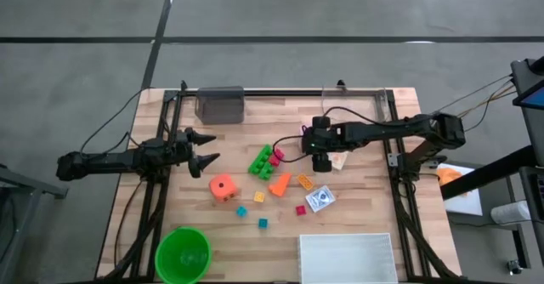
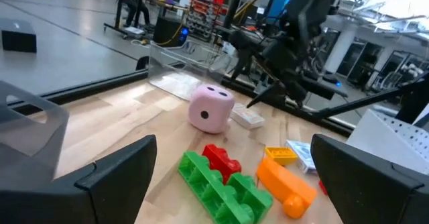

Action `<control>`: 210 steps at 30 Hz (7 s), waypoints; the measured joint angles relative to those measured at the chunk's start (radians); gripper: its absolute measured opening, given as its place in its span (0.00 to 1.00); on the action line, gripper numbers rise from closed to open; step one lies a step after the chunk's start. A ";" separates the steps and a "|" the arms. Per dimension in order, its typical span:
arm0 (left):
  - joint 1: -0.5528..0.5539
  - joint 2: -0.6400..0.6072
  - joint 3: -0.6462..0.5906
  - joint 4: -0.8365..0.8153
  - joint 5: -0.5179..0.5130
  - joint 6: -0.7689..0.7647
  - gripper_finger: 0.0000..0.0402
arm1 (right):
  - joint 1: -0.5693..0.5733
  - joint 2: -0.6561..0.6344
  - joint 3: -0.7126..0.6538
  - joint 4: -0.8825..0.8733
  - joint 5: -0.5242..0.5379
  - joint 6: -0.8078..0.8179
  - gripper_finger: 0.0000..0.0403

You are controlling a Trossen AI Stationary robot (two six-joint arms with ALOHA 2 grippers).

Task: Pick & Place Toys
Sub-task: Put the pink dice into the transparent bin

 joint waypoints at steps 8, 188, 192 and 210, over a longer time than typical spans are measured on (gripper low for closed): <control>0.000 0.000 0.000 0.000 0.000 -0.009 0.98 | -0.050 0.077 0.003 0.031 0.031 0.007 0.67; -0.001 0.001 0.000 -0.035 0.003 0.033 0.98 | 0.034 -0.705 -0.646 1.003 -0.368 0.152 0.06; 0.000 0.001 0.000 -0.035 0.003 0.033 0.98 | 0.021 -0.734 -0.741 1.145 -0.250 0.156 0.06; -0.001 0.001 0.000 -0.035 0.003 0.033 0.98 | -0.162 -0.796 -0.613 0.645 0.434 0.156 0.06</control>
